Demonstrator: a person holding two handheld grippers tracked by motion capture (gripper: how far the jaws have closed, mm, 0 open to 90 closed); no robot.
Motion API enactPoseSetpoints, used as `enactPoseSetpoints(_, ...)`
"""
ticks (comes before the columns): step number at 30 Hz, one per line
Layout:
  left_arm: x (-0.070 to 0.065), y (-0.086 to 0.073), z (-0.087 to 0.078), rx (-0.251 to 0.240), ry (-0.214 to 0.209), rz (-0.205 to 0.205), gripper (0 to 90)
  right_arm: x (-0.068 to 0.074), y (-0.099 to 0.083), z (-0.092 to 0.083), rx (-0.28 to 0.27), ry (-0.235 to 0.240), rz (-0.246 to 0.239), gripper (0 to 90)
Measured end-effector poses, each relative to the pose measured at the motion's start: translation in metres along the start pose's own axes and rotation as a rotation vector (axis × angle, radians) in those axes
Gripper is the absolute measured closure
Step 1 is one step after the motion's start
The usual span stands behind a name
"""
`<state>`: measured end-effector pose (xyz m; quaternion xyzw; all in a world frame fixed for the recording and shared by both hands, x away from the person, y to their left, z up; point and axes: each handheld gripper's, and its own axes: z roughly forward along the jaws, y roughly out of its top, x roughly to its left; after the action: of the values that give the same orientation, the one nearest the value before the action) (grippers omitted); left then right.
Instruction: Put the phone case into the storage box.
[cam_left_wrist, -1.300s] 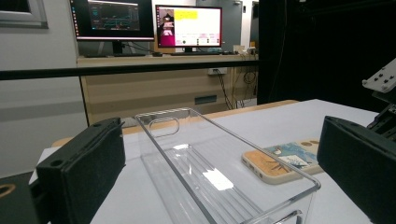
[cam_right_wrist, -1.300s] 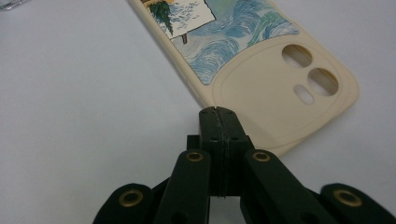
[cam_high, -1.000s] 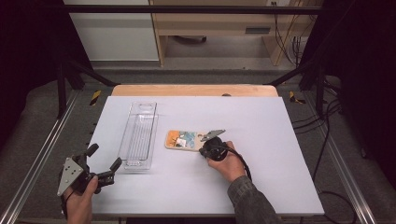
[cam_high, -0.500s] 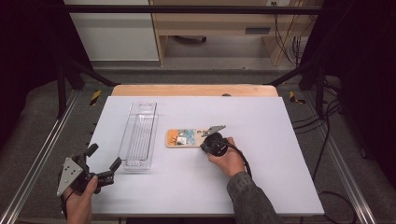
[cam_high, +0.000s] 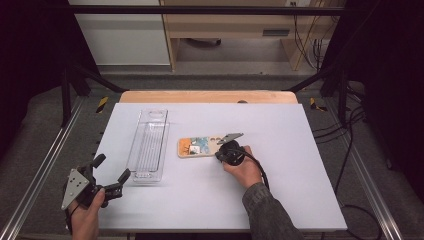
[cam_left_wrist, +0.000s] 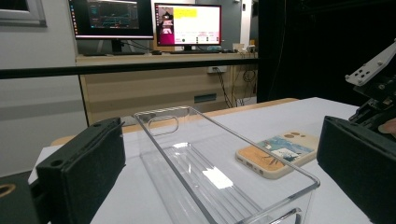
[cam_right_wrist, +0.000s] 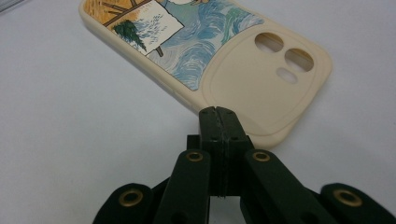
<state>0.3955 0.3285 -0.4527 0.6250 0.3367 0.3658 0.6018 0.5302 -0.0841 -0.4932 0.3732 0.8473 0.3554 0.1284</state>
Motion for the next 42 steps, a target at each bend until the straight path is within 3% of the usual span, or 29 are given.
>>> enactPoseSetpoints(42,0.0006,0.0002,-0.0008,-0.002,-0.006,-0.010,0.9,-0.0094,0.0087,0.0088,-0.029,-0.036,0.010,90.0)
